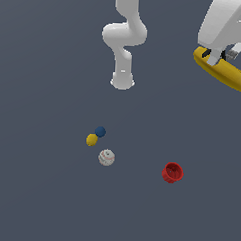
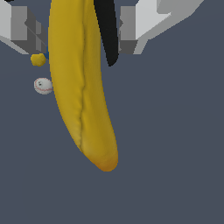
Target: Pick up a designated object from a clutter of objects.
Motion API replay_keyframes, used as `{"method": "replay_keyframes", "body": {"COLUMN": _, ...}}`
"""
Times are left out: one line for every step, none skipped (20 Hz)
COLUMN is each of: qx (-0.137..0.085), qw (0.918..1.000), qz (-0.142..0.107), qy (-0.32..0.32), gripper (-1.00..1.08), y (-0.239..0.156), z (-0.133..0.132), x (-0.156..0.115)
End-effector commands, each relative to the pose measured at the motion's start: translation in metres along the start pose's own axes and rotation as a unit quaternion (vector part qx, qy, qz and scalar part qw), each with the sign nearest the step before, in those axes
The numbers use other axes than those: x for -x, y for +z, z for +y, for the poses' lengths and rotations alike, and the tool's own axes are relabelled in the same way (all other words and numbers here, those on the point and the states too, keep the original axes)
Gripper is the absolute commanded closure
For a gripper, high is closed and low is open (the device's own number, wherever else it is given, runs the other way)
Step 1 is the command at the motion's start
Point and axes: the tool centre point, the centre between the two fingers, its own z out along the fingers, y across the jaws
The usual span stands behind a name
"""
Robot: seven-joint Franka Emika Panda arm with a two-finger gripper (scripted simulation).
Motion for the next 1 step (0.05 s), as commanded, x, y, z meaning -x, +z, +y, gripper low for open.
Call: {"method": "replay_keyframes", "body": {"qx": 0.000, "qw": 1.0000, "qz": 0.001, "qy": 0.000, "gripper": 1.08, "y": -0.0027, "z": 0.0004, "x": -0.0007}}
